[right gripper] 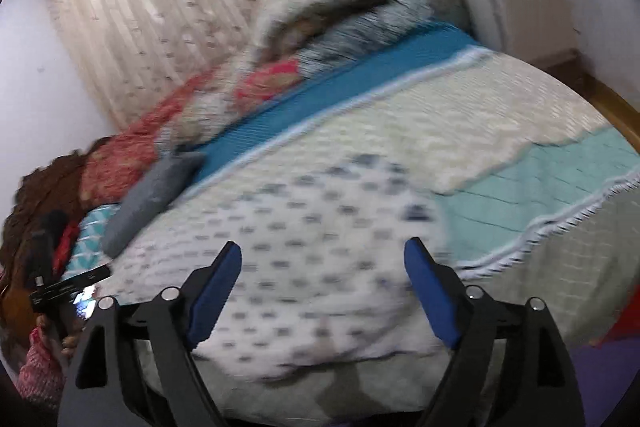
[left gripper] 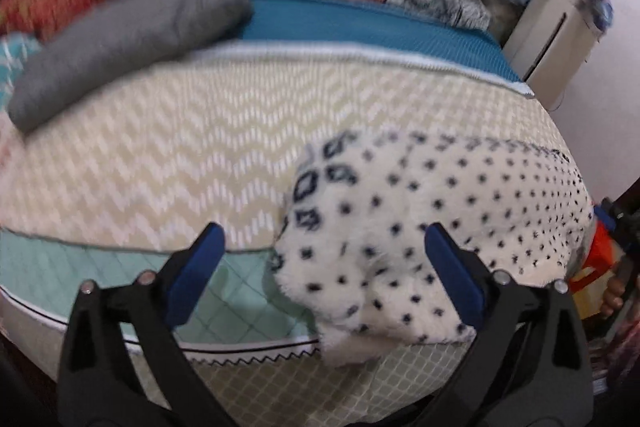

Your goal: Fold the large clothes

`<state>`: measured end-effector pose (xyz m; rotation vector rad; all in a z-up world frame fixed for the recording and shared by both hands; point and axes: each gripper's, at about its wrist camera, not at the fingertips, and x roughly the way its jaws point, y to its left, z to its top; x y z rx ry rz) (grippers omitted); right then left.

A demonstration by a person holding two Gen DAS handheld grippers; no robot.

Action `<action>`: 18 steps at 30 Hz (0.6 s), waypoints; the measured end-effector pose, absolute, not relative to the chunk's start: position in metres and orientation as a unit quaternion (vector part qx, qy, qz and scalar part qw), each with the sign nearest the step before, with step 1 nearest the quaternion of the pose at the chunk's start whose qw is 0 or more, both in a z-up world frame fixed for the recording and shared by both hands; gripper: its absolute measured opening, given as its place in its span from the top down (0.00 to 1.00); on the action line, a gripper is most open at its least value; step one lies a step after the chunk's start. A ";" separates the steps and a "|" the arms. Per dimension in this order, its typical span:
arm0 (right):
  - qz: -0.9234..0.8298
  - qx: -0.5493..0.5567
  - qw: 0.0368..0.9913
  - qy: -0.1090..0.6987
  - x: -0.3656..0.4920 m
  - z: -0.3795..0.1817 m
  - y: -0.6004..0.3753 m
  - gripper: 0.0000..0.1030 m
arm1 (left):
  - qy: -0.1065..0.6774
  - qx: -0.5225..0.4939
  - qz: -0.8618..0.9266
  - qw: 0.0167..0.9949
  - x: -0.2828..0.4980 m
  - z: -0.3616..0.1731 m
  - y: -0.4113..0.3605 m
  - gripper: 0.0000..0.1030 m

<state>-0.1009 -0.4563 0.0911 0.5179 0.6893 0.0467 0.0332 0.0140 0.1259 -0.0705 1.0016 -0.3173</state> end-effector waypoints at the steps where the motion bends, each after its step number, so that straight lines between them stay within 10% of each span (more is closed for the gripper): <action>1: 0.020 0.261 0.901 0.347 -0.095 0.082 -0.463 0.83 | 0.491 -0.045 -0.152 0.856 0.039 0.117 0.016 0.07; 10: 0.031 0.297 0.863 0.407 -0.052 0.031 -0.459 0.84 | 0.574 -0.080 -0.208 0.788 0.049 0.056 -0.026 0.07; 12: 0.052 0.303 0.858 0.411 -0.046 0.033 -0.450 0.83 | 0.559 -0.056 -0.205 0.801 0.038 0.059 -0.042 0.19; 14: 0.086 0.318 0.849 0.413 -0.043 0.042 -0.438 0.40 | 0.542 -0.031 -0.210 0.813 0.029 0.072 -0.052 0.52; 18: 0.115 0.300 0.866 0.383 -0.043 0.084 -0.423 0.32 | 0.516 -0.051 -0.218 0.827 0.031 0.105 -0.041 0.77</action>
